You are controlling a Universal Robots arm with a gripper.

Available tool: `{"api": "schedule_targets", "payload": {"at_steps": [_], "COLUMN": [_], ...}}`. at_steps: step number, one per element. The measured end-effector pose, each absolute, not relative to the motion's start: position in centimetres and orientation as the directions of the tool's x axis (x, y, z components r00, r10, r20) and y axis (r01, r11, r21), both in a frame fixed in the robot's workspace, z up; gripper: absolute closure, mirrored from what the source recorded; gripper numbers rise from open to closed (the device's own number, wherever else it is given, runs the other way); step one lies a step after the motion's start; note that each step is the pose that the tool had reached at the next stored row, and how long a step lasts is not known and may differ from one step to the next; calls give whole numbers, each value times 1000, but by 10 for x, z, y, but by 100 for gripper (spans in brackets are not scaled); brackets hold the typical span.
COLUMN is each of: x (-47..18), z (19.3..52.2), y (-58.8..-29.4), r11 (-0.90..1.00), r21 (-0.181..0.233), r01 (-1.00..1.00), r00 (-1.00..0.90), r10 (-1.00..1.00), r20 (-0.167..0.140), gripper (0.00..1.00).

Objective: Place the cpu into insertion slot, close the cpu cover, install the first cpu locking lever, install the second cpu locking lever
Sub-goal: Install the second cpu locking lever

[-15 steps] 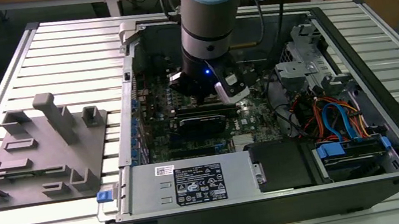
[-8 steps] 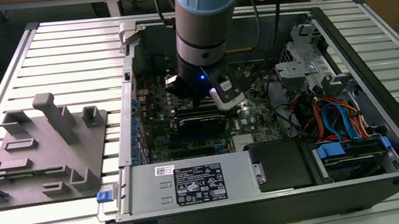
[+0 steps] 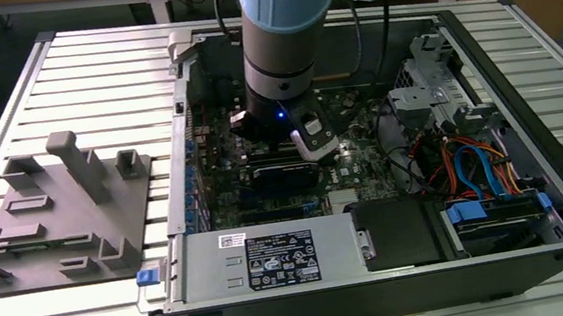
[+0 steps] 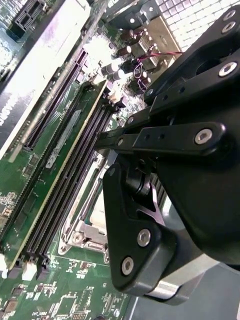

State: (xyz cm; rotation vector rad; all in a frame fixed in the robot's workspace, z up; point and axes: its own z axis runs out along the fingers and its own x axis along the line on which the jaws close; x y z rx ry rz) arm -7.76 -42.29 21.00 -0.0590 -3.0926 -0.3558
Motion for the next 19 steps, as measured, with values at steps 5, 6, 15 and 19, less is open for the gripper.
{"api": "schedule_targets", "payload": {"at_steps": [5,6,15,19], "x": [-78,-79,-79,-79], "z": [205,205,205,205], "y": [-423,-423,-423,-423], "r11": [970,969,968,968], "r21": [242,243,248,249], "r01": [41,41,41,41], "r00": [-999,-999,-999,-999], "r10": [34,34,34,34], "r20": [33,33,33,33], "gripper": [90,90,90,90]}}
